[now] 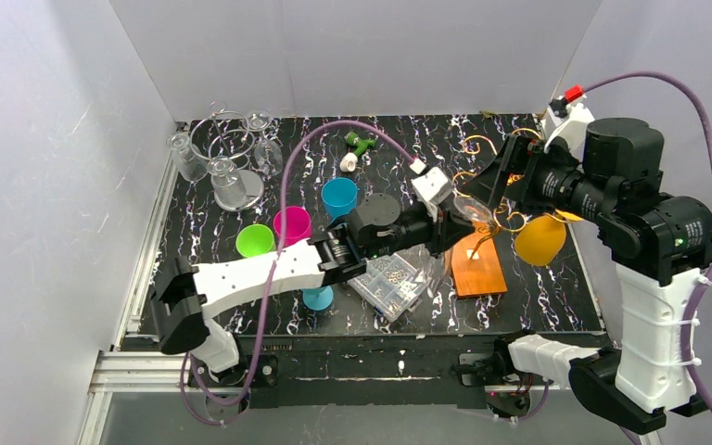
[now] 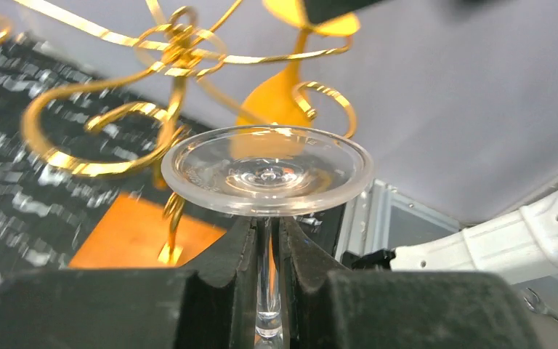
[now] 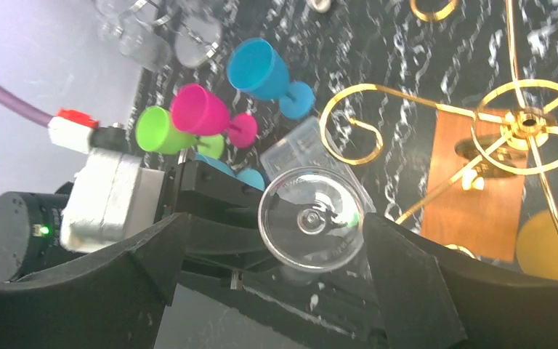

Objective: Take the wine glass off the wine glass rack
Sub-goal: Place the wine glass at the center of the board.

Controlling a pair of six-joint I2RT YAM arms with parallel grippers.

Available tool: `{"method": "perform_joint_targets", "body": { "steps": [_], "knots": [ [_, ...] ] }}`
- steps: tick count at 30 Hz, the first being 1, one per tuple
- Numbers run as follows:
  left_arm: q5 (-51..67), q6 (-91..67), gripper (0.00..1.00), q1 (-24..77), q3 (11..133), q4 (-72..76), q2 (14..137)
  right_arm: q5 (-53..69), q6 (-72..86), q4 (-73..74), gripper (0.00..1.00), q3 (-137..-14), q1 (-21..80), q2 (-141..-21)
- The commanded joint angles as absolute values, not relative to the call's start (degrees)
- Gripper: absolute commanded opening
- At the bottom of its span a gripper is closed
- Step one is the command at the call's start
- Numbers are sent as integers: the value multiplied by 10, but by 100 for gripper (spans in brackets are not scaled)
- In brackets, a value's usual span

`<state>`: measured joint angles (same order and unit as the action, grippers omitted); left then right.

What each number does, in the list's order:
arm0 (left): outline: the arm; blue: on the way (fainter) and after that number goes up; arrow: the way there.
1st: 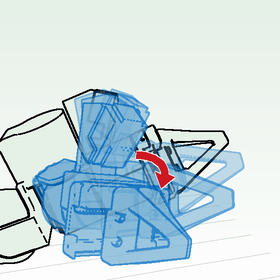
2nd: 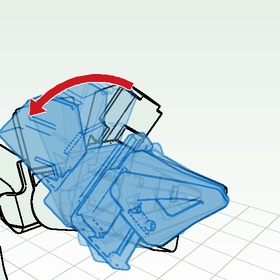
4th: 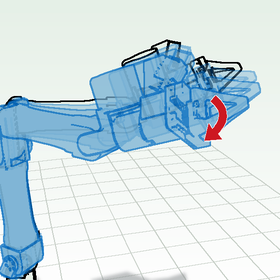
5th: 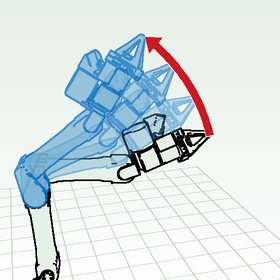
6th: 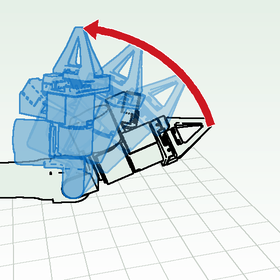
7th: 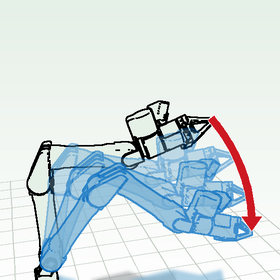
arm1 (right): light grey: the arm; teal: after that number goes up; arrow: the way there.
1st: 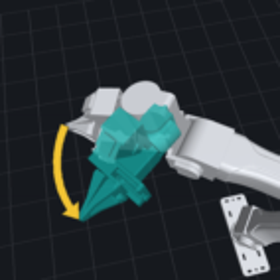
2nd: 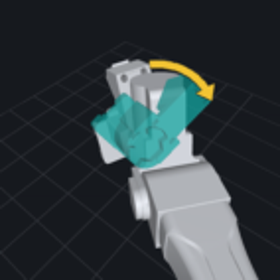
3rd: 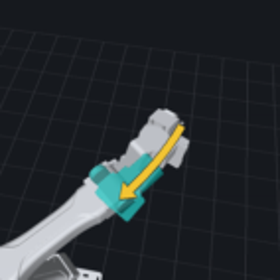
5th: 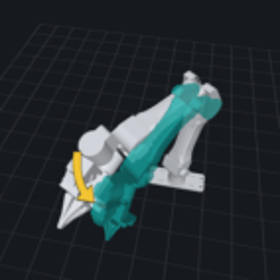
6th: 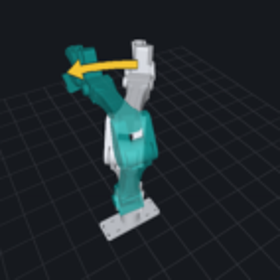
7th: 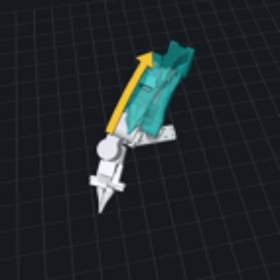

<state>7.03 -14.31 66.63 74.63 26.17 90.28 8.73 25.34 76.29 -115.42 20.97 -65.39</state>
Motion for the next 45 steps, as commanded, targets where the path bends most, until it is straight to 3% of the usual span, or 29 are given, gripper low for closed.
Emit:
{"method": "perform_joint_targets", "body": {
  "steps": [1, 7, 17, 25, 31, 38, 45],
  "knots": [
    [-118, -191, 0, 669, 783, 103, 783, 128, 258, 681, 98, -1211, 209, -654],
    [-203, -234, 0, 647, 876, -119, 746, 164, 272, 627, 98, -1183, 209, -664],
    [-64, -423, 0, 433, 1048, -357, 779, 206, 307, 498, 99, -1143, 209, -701],
    [125, -699, 0, 263, 950, -228, 781, 179, 314, 453, 98, -1143, 225, -721],
    [158, -830, 0, 226, 894, -144, 793, 131, 305, 428, 98, -1113, 271, -720],
    [154, -887, 0, 210, 880, -117, 806, 16, 276, 432, 99, -1131, 372, -743],
    [181, -965, 0, 189, 881, -70, 848, -214, 237, 402, 99, -1117, 541, -755]
  ]
}}
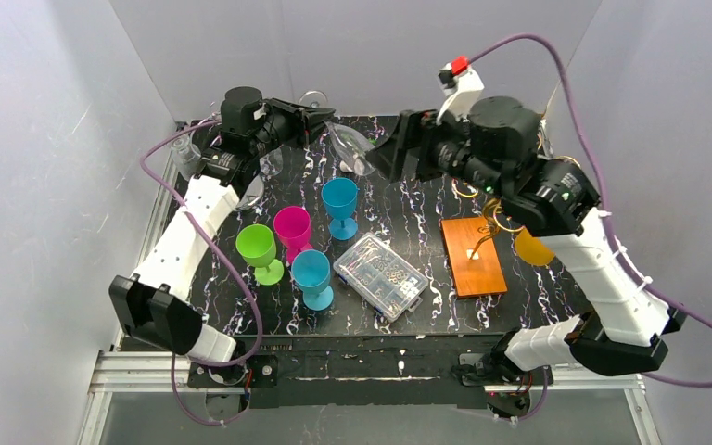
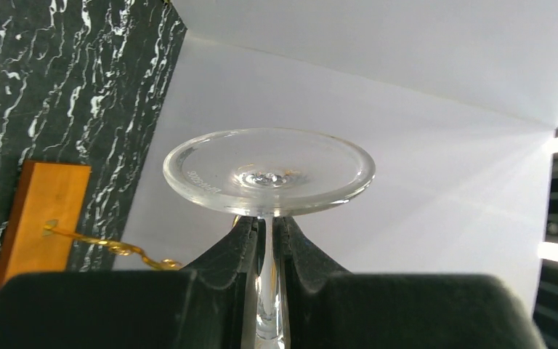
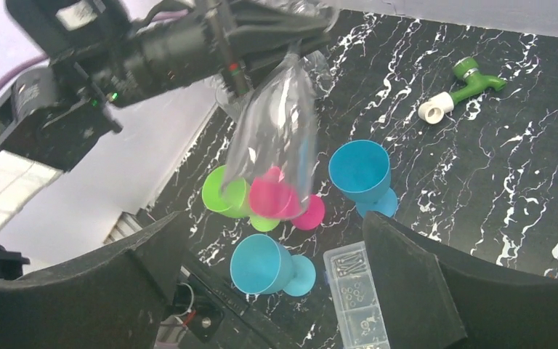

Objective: Take the wine glass off the wine glass rack
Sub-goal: Place the wine glass at the center of the board.

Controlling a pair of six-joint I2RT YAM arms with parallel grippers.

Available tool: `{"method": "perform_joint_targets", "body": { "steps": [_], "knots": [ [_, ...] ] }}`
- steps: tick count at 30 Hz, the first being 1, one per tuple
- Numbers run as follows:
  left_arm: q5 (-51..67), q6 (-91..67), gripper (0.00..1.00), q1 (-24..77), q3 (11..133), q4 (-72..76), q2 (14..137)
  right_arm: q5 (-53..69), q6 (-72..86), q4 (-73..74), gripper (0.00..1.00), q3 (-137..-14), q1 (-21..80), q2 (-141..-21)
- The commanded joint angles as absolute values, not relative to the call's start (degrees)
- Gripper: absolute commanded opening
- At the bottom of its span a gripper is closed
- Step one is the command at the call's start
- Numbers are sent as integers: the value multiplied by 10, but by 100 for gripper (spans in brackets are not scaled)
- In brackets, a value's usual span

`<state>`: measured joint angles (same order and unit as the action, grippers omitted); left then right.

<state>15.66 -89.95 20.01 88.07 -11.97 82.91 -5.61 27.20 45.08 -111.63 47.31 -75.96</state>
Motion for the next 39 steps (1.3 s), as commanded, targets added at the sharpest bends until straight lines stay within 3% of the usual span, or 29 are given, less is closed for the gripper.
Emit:
{"method": "perform_joint_targets", "body": {
  "steps": [1, 4, 13, 29, 33, 39],
  "knots": [
    [184, -975, 0, 188, 881, -60, 853, -239, 230, 392, 98, -1110, 556, -752],
    [191, -1007, 0, 186, 872, -34, 866, -295, 215, 361, 96, -1087, 594, -746],
    [217, -1057, 0, 181, 835, 32, 877, -409, 201, 308, 73, -1038, 634, -744],
    [252, -1062, 0, 181, 830, 47, 880, -433, 198, 318, 55, -1103, 633, -828],
    [259, -1063, 0, 181, 825, 50, 875, -429, 207, 316, 46, -1106, 628, -833],
    [273, -1067, 0, 182, 815, 57, 871, -402, 227, 325, 22, -1113, 608, -841]
  ]
}}
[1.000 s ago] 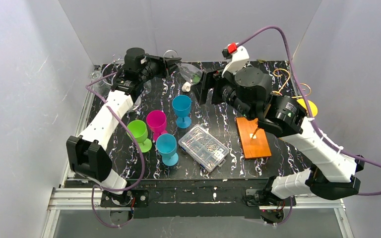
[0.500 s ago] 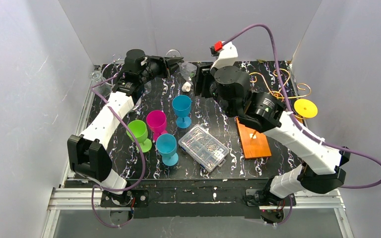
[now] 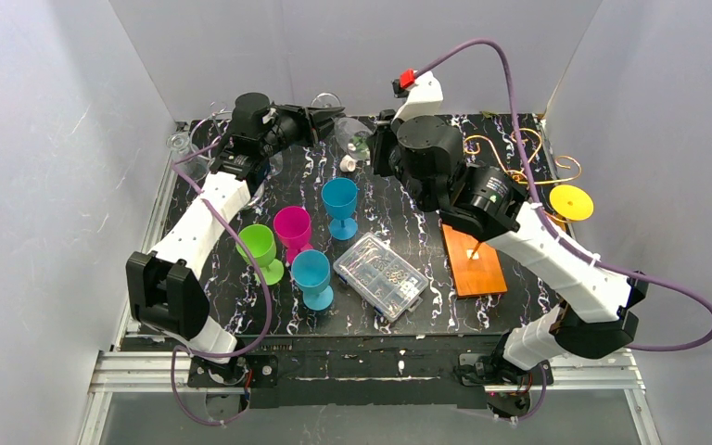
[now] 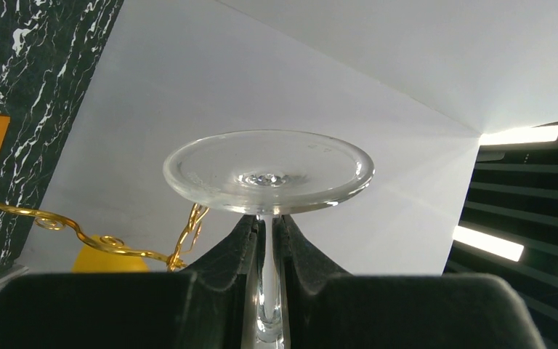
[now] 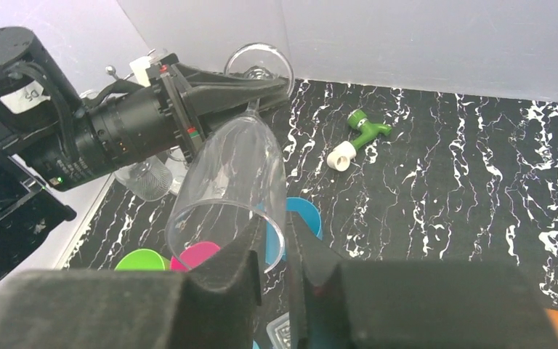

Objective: Take the wine glass off the wine glass rack
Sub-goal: Place the wine glass at the center of the board.

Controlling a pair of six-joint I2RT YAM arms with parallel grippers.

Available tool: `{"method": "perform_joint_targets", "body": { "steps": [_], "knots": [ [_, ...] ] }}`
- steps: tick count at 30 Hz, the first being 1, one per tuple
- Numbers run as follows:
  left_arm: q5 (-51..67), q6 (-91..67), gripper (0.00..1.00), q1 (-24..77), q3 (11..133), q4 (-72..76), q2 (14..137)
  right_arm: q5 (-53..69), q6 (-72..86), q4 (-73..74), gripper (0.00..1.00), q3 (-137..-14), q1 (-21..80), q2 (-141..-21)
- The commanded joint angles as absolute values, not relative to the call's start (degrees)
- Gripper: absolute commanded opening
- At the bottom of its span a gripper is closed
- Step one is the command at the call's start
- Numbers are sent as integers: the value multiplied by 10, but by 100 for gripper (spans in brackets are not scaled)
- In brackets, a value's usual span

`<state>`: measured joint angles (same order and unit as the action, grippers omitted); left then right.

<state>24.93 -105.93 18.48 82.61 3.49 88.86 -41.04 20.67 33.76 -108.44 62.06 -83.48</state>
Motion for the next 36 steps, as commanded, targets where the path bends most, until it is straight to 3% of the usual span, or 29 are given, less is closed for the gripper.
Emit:
{"method": "perform_joint_targets", "body": {
  "steps": [1, 5, 16, 22, 35, 36],
  "knots": [
    [275, -1068, 0, 183, 813, 62, 870, -399, 229, 326, 19, -1112, 606, -841],
    [279, -1068, 0, 187, 811, 70, 872, -399, 239, 331, 1, -1111, 599, -840],
    [294, -1032, 24, 199, 819, 77, 887, -419, 242, 364, 1, -1147, 586, -846],
    [291, -1019, 24, 207, 820, 77, 893, -372, 253, 375, 1, -1158, 552, -851],
    [290, -938, 76, 226, 815, 76, 881, -378, 253, 442, 1, -1215, 504, -870],
    [290, -928, 85, 226, 814, 75, 878, -381, 252, 449, 1, -1218, 502, -871]
  ]
}}
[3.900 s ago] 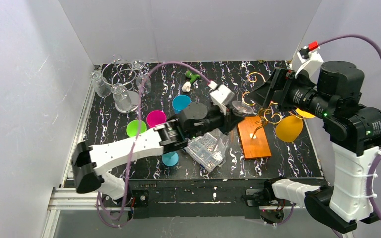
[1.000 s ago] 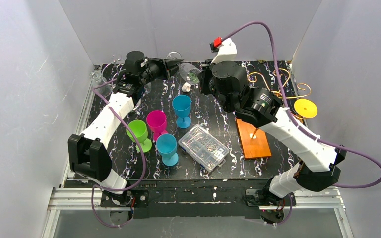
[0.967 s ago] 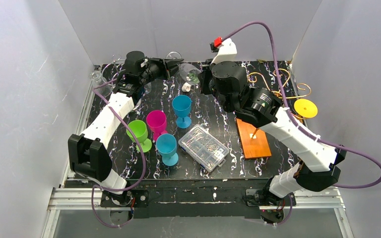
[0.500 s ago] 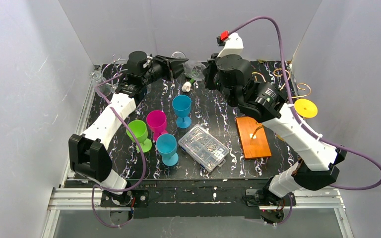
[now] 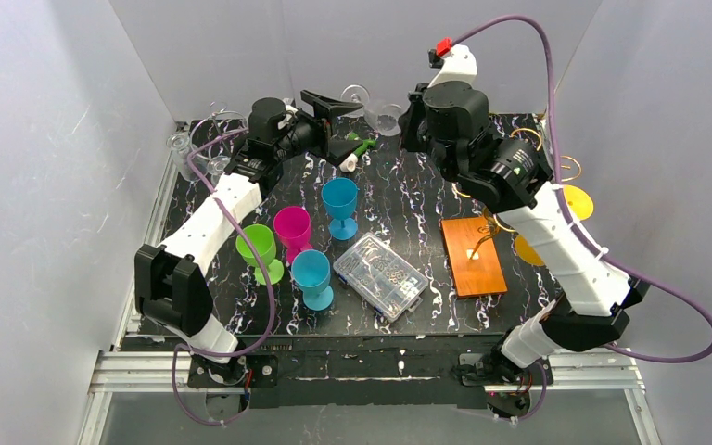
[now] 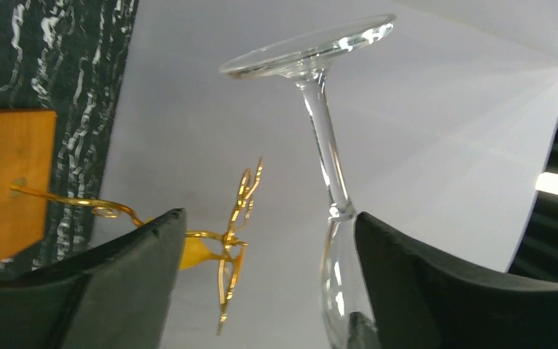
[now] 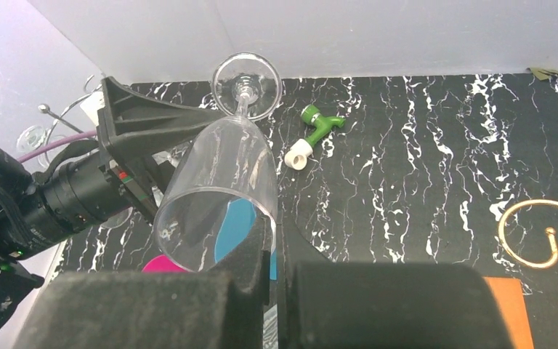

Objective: Take the wine glass off the wine glass rack
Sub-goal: Place the wine glass at the center of the board.

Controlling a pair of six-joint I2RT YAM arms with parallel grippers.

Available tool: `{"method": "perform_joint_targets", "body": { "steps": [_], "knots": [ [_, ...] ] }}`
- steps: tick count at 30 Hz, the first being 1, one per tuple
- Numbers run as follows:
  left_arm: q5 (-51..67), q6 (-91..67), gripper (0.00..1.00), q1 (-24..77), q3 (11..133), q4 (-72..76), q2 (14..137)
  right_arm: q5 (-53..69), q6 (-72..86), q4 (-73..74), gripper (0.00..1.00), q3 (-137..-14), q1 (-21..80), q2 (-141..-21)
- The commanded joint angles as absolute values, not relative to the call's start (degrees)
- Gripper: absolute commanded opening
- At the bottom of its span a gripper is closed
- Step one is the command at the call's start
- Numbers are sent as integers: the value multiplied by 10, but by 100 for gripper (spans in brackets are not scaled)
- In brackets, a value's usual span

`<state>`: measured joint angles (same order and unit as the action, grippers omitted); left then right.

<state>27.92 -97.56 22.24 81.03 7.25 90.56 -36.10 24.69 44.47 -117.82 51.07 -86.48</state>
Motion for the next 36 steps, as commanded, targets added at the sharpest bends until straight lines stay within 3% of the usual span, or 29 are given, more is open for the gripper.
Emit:
{"method": "perform_joint_targets", "body": {
  "steps": [1, 17, 26, 36],
  "knots": [
    [291, -917, 96, 226, 815, 73, 874, -383, 251, 454, 1, -1218, 498, -872],
    [273, -636, 98, 255, 850, -143, 776, -397, 248, 549, 1, -1205, 483, -885],
    [141, -421, 98, 371, 843, -316, 670, -353, 242, 613, 1, -1215, 478, -939],
    [25, -302, 98, 475, 752, -380, 536, -278, 230, 623, 1, -1167, 439, -976]
  ]
}}
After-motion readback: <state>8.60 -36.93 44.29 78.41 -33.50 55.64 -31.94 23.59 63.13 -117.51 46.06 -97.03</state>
